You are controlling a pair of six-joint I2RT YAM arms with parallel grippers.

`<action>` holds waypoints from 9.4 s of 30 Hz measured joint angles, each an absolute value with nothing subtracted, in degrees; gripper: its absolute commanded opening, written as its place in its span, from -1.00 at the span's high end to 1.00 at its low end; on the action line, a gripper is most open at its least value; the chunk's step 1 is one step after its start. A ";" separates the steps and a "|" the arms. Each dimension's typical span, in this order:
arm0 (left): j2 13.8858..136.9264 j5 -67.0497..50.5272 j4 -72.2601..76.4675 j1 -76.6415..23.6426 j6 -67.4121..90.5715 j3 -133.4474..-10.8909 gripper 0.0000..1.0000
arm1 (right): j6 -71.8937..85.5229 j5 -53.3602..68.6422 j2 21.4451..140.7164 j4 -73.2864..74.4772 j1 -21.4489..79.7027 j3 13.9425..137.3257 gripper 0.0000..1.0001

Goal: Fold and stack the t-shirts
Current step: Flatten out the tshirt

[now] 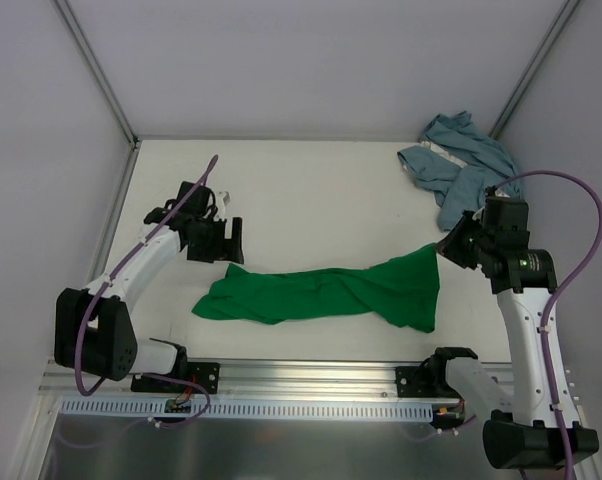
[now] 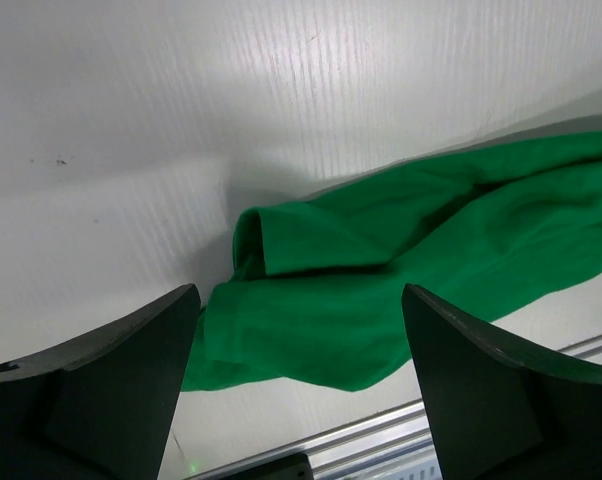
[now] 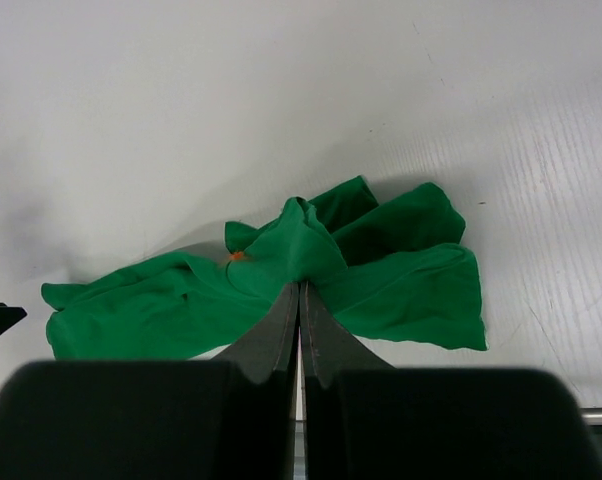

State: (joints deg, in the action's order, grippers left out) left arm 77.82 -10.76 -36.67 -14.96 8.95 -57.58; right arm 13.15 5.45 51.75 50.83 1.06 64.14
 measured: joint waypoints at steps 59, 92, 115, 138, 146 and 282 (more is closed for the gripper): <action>70.35 -12.91 -38.06 -12.32 8.91 -65.41 1.00 | 12.10 6.83 53.80 52.88 1.06 67.48 0.99; 45.52 1.56 -57.69 -12.29 11.73 -113.65 1.00 | 12.86 4.80 52.64 69.08 -4.62 130.96 0.99; 48.34 -4.25 -51.11 -12.32 13.89 -103.77 1.00 | 13.56 -1.06 58.96 52.82 -2.96 116.90 0.99; 91.20 6.44 -16.08 -10.37 12.05 -79.75 -0.49 | 14.09 -0.12 107.37 31.73 -1.76 105.80 -0.98; 80.40 11.44 -6.46 -10.02 10.76 -69.89 -0.97 | 10.94 -6.02 90.08 22.98 2.81 85.06 -0.99; 114.32 -8.21 -25.98 -8.56 16.84 -94.76 1.00 | 10.09 9.93 59.68 40.49 -1.85 47.27 -0.99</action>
